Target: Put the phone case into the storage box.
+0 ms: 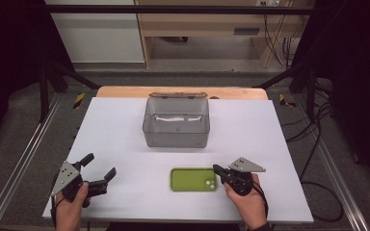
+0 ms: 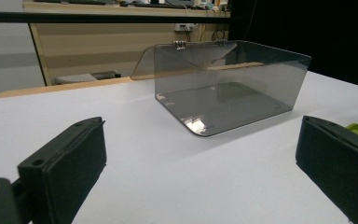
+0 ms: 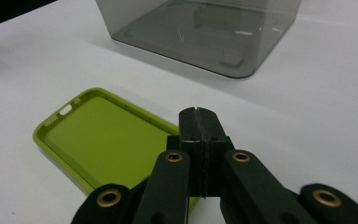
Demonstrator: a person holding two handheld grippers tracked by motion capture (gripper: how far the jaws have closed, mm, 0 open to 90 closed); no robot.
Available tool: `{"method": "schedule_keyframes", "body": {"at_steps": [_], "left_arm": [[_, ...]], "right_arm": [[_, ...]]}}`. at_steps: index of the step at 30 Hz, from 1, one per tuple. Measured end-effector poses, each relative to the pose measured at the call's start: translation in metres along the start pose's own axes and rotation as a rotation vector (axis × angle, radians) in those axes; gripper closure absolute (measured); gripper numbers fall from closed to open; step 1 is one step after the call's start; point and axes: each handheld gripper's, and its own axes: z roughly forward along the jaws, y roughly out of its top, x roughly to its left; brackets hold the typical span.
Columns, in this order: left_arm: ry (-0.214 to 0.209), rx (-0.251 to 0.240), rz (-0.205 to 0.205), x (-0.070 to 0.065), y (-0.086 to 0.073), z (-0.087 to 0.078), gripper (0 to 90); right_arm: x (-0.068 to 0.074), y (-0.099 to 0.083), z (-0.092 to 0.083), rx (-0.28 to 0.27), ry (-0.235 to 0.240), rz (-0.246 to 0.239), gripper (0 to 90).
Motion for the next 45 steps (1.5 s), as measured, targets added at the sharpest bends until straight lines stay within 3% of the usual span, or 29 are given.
{"method": "schedule_keyframes", "body": {"at_steps": [13, 26, 33, 36, 43, 45], "left_arm": [[-0.012, 0.011, 0.002, -0.001, 0.000, 0.002, 1.3], [-0.066, 0.045, -0.005, -0.006, -0.001, 0.005, 1.4], [-0.096, 0.075, -0.016, -0.009, 0.000, 0.009, 1.4], [-0.111, 0.089, -0.027, -0.013, 0.002, 0.013, 1.6], [-0.169, 0.140, 0.033, -0.028, 0.017, 0.025, 1.6], [-0.184, 0.171, 0.075, -0.033, 0.021, 0.031, 1.5]], "right_arm": [[-0.003, -0.005, -0.003, 0.004, -0.009, 0.012, 90.0], [-0.002, -0.009, -0.005, 0.004, -0.010, 0.009, 85.9], [-0.002, -0.011, -0.007, -0.003, -0.012, 0.026, 71.1], [-0.001, -0.012, -0.008, -0.010, -0.016, 0.032, 59.2], [-0.001, -0.009, -0.010, -0.027, -0.037, 0.054, 30.7], [0.000, -0.008, -0.011, -0.050, -0.050, 0.049, 24.0]]}}
